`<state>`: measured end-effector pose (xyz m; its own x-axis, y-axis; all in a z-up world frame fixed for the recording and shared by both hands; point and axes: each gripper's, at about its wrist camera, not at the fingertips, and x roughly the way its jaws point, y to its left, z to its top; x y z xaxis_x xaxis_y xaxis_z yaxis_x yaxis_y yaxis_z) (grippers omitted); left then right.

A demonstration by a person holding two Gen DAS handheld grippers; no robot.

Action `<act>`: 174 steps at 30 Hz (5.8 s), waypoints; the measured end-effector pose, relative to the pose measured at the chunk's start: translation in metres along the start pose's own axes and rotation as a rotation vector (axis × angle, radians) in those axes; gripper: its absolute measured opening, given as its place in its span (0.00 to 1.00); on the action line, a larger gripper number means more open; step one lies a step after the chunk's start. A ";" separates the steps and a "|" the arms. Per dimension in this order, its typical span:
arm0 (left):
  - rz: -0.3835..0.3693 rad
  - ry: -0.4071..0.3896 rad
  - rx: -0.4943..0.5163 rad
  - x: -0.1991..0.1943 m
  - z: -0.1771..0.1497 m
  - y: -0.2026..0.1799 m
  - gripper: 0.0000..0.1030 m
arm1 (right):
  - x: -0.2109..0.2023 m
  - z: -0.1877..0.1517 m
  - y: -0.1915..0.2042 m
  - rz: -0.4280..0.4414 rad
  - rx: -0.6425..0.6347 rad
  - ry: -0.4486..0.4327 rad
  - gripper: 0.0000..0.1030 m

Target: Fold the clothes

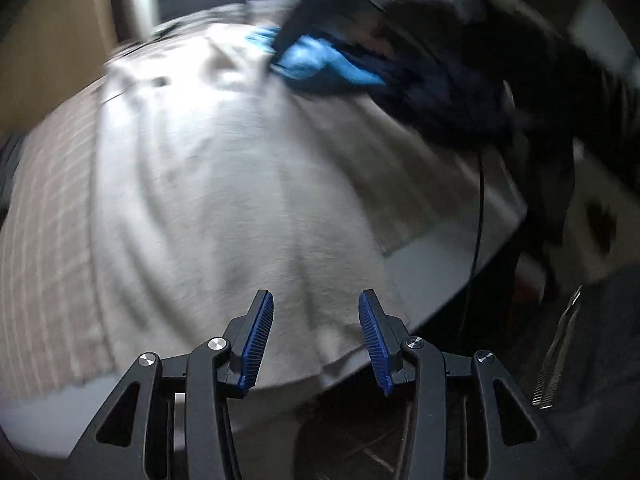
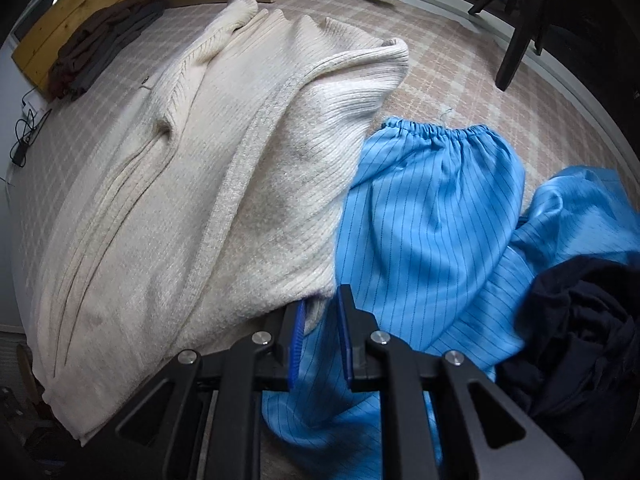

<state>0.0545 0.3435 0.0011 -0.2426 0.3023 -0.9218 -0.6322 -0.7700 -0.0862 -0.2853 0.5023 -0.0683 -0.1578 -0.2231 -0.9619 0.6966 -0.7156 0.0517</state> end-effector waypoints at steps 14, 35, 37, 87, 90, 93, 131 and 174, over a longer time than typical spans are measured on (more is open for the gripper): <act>-0.217 -0.105 -0.305 -0.029 0.001 0.068 0.03 | -0.008 -0.006 -0.002 0.030 -0.005 -0.041 0.14; 0.120 0.067 -0.025 -0.010 -0.044 0.058 0.35 | -0.027 -0.017 0.025 -0.116 -0.156 -0.140 0.15; 0.092 0.054 -0.052 -0.012 -0.041 0.065 0.24 | -0.026 -0.017 0.020 -0.116 -0.164 -0.151 0.15; -0.250 -0.003 0.003 0.022 -0.007 -0.005 0.32 | 0.004 -0.028 0.017 0.030 0.050 -0.077 0.13; -0.263 -0.007 0.018 0.024 -0.009 -0.017 0.33 | -0.006 -0.028 0.009 -0.026 0.077 -0.063 0.14; -0.229 -0.048 0.007 0.010 -0.011 -0.018 0.38 | -0.025 -0.027 -0.006 -0.018 0.148 -0.142 0.29; -0.444 -0.298 -0.668 0.004 -0.090 0.104 0.08 | 0.026 0.112 0.107 -0.061 0.029 -0.045 0.14; -0.018 -0.161 -0.197 0.076 0.210 0.219 0.14 | 0.028 0.108 -0.083 0.190 0.428 -0.220 0.36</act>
<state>-0.2568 0.3156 -0.0088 -0.3565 0.3900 -0.8490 -0.4860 -0.8535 -0.1880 -0.4235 0.4837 -0.0709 -0.2319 -0.4769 -0.8478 0.3859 -0.8451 0.3699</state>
